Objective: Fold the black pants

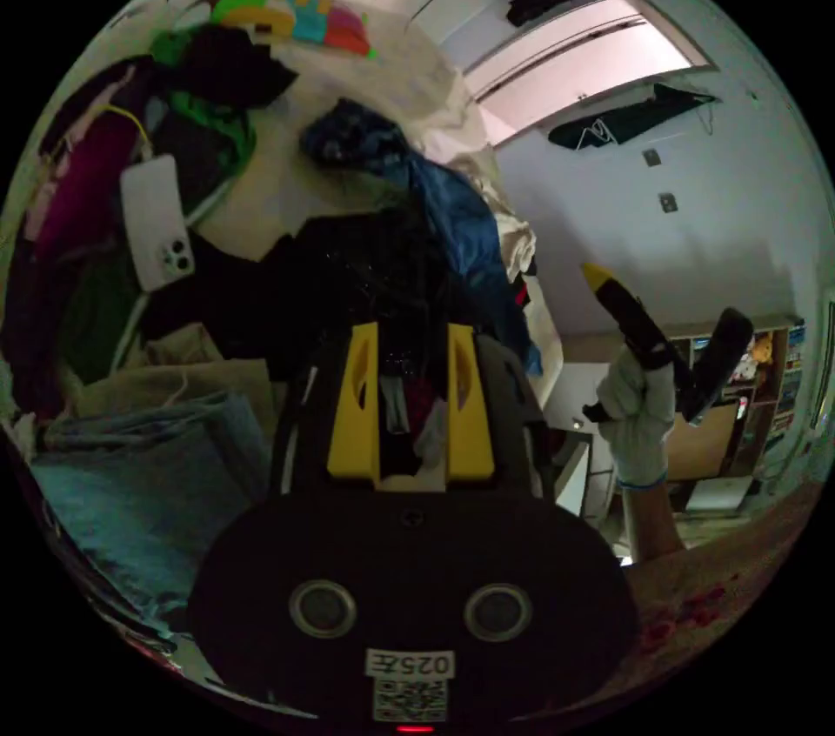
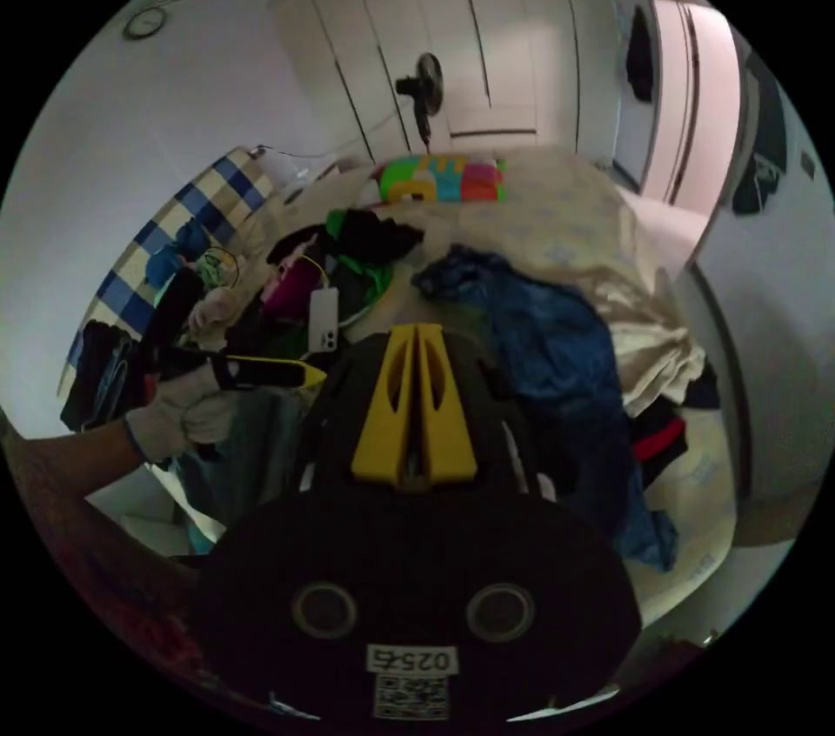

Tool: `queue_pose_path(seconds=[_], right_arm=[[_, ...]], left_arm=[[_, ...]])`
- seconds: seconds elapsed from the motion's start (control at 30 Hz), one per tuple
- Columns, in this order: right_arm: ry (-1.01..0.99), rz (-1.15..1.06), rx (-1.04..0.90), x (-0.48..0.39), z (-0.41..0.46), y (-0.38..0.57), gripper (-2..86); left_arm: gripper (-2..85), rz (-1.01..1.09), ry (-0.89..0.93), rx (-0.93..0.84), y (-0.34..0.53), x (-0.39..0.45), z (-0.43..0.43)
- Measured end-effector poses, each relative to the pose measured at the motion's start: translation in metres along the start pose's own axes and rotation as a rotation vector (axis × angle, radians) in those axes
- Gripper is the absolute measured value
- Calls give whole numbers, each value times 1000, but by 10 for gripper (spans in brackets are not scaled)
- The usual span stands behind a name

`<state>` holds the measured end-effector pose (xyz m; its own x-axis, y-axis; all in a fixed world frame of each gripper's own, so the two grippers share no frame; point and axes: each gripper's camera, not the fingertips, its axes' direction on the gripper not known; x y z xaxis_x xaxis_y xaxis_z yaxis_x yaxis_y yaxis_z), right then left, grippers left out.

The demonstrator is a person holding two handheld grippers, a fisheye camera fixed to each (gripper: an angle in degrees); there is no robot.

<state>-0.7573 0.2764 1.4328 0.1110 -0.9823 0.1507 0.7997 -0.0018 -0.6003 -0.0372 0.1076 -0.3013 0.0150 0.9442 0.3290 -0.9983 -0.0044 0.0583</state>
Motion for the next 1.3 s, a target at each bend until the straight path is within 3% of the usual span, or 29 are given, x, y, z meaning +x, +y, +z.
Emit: queue_pose_path(seconds=[0.1, 0.2, 0.3, 0.4, 0.43, 0.53, 0.67, 0.8, 0.87, 1.1, 1.23, 1.3], right_arm=[[-131, 139, -94, 42, 64, 22, 139], [-239, 214, -187, 68, 120, 36, 183], [-218, 201, -294, 73, 172, 45, 144], [-300, 226, -523, 70, 235, 67, 45], [-337, 244, -514, 71, 239, 72, 43], [-453, 410, -377, 81, 227, 112, 35], [-550, 494, -244, 71, 181, 192, 32], [-625, 428, -99, 37, 101, 259, 30], [-605, 382, -50, 19, 65, 280, 31], [-258, 142, 323, -89, -99, 341, 8], [-101, -14, 577, -168, -198, 404, -6], [88, -68, 775, -231, -259, 475, -8]], left_arm=[[118, -66, 17, -149, -24, -29, 51], [121, -71, -34, -321, -42, -43, 92], [96, 4, -247, -438, -49, -48, 115], [27, -39, -260, -476, -51, -73, 110], [20, -63, -242, -464, -50, -81, 103], [6, -112, -115, -364, -31, -122, 53], [-4, -34, 225, -196, 22, -172, -55], [-9, 59, 589, -26, 70, -196, -176], [-9, 115, 689, 67, 82, -196, -223], [-10, 510, 1005, 427, 108, -156, -385], [-10, 826, 1104, 430, 132, -103, -446], [-10, 1042, 1117, 367, 160, -54, -477]])
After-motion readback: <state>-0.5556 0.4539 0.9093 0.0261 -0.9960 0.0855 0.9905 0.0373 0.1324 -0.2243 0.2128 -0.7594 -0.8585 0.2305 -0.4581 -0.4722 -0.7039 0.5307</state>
